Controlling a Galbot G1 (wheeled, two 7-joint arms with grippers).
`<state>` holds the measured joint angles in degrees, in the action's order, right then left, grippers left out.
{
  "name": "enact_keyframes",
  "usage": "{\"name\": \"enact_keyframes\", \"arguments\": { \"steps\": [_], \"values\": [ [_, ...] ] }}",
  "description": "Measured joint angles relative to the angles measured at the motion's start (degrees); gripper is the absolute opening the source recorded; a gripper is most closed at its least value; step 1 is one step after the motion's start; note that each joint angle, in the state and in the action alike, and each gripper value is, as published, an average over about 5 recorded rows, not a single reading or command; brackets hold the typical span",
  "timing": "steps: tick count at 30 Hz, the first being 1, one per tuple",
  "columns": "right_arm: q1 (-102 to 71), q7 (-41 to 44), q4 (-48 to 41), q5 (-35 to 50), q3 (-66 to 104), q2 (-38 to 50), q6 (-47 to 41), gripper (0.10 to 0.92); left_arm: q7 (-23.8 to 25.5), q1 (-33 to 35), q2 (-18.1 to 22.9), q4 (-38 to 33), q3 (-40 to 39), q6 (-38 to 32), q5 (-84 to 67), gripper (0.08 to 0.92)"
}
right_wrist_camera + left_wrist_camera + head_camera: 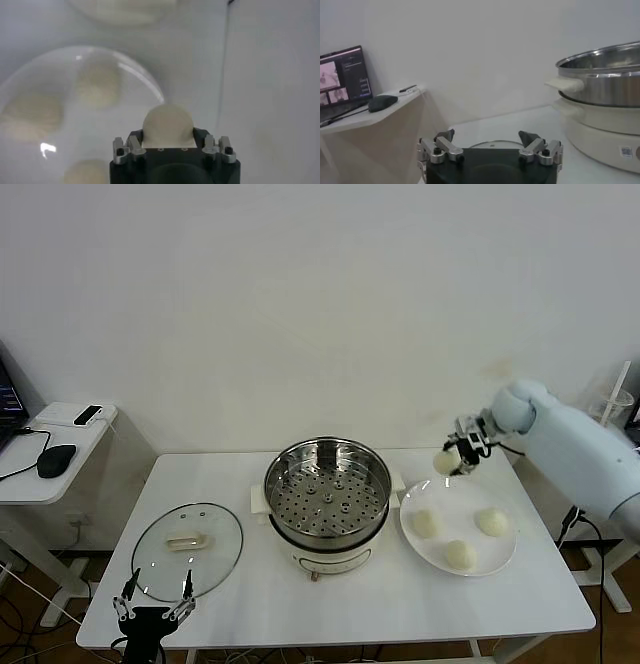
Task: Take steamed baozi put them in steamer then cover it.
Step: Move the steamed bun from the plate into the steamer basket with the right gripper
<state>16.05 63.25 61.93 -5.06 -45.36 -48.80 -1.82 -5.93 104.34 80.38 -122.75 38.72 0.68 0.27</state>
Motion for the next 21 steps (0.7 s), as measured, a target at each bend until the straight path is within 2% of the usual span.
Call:
{"name": "enact_keyframes", "arguments": {
  "steps": [12, 21],
  "values": [
    [10.4, -3.2, 5.8, 10.5, -10.6, -6.6, 1.7, 0.628, 0.1, 0.0, -0.5, -0.2, 1.6, 0.0, -0.9, 0.823],
    [12.4, -6.4, 6.8, 10.3, -18.3, -12.3, 8.2, 0.628, 0.2, -0.2, 0.2, -0.7, 2.9, 0.0, -1.3, 0.823]
  ]
}}
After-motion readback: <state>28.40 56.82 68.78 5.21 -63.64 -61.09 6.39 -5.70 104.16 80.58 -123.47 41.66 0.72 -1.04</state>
